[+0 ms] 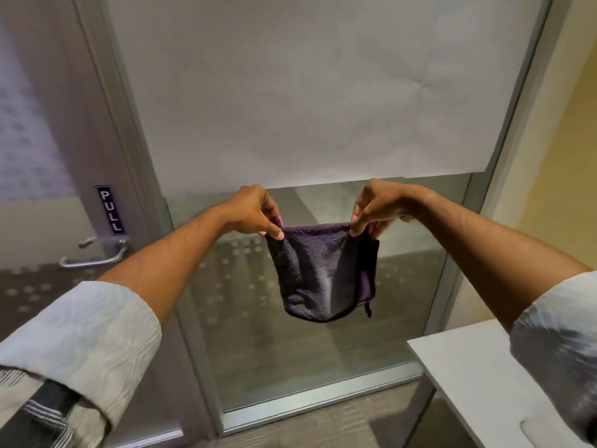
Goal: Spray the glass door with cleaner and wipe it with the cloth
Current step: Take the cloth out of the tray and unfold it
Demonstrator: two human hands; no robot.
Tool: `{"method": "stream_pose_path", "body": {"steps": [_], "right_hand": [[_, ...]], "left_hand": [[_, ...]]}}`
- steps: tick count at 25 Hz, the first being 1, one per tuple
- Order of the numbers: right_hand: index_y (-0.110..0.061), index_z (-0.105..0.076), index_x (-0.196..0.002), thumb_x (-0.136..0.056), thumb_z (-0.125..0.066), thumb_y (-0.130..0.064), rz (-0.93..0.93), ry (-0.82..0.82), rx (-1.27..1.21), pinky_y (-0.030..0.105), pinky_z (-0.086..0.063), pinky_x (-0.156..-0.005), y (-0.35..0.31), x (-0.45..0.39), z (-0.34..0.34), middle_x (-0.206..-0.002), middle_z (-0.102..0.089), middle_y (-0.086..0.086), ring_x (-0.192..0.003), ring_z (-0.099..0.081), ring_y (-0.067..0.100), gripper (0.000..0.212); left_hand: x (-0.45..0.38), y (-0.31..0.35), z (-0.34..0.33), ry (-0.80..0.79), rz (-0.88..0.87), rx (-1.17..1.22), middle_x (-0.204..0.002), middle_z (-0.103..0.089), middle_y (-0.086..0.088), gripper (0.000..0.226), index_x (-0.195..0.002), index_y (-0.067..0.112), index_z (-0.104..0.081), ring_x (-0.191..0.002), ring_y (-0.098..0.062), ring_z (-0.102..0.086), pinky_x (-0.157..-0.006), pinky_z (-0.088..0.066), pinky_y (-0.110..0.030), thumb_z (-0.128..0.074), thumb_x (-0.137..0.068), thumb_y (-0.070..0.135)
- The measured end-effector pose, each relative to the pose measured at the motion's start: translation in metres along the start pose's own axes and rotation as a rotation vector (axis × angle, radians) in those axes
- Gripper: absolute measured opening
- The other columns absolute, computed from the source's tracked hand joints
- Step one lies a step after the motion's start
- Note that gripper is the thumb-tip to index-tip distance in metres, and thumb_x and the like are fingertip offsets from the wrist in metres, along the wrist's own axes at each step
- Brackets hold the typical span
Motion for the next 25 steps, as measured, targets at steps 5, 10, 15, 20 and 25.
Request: {"method": "stream_pose_path", "body": {"steps": [5,10,15,20,25], "right_hand": [[-0.003,-0.074,-0.077,-0.072,-0.080,0.001,0.118,-0.101,-0.020,0.027,-0.059,-0.055,-0.136,-0.026,-0.086,-0.064,-0.074,0.008,-0.061,-0.073,0.019,0.009],[-0.005,-0.075,-0.072,-0.075,-0.077,0.001,0.248,-0.176,-0.021,0.023,-0.057,-0.051,-0.272,-0.048,-0.172,-0.059,-0.070,0.006,-0.052,-0.066,0.014,0.007],[-0.009,-0.074,-0.061,-0.076,-0.076,0.001,0.395,-0.257,-0.052,0.023,-0.056,-0.048,-0.389,-0.067,-0.241,-0.053,-0.068,0.003,-0.048,-0.060,0.013,0.018],[-0.010,-0.072,-0.052,-0.076,-0.075,0.003,0.542,-0.294,-0.077,0.020,-0.051,-0.043,-0.493,-0.092,-0.285,-0.050,-0.066,0.002,-0.043,-0.057,0.010,0.028],[-0.011,-0.073,-0.055,-0.076,-0.074,-0.002,0.694,-0.299,-0.057,0.020,-0.052,-0.046,-0.590,-0.119,-0.302,-0.051,-0.066,0.000,-0.044,-0.057,0.009,0.024]], "left_hand": [[0.087,-0.109,0.089,0.051,0.126,-0.024,-0.064,-0.074,0.003,0.016,-0.077,0.014,-0.078,-0.063,-0.009,-0.071,-0.059,-0.054,-0.017,-0.089,-0.067,0.015],[0.183,-0.209,0.177,0.171,0.241,-0.046,-0.071,-0.076,-0.005,0.015,-0.078,0.014,-0.078,-0.066,-0.014,-0.071,-0.064,-0.059,-0.024,-0.089,-0.067,0.013],[0.267,-0.282,0.253,0.300,0.325,-0.119,-0.057,-0.068,0.010,0.013,-0.078,0.014,-0.077,-0.049,0.002,-0.061,-0.047,-0.043,-0.008,-0.087,-0.070,0.013],[0.327,-0.328,0.323,0.482,0.373,-0.274,-0.059,-0.068,0.000,0.013,-0.077,0.018,-0.077,-0.053,-0.002,-0.057,-0.053,-0.045,-0.019,-0.087,-0.069,0.019],[0.358,-0.371,0.396,0.628,0.415,-0.357,-0.071,-0.072,-0.014,0.011,-0.076,0.020,-0.078,-0.055,-0.009,-0.053,-0.053,-0.043,-0.018,-0.087,-0.069,0.022]]}}
Point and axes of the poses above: each hand's wrist, its own x-axis away from the middle knuckle, its own z-axis out of the back of the hand, y = z × x, the point moved 7 cm from there along -x, towards the middle knuckle
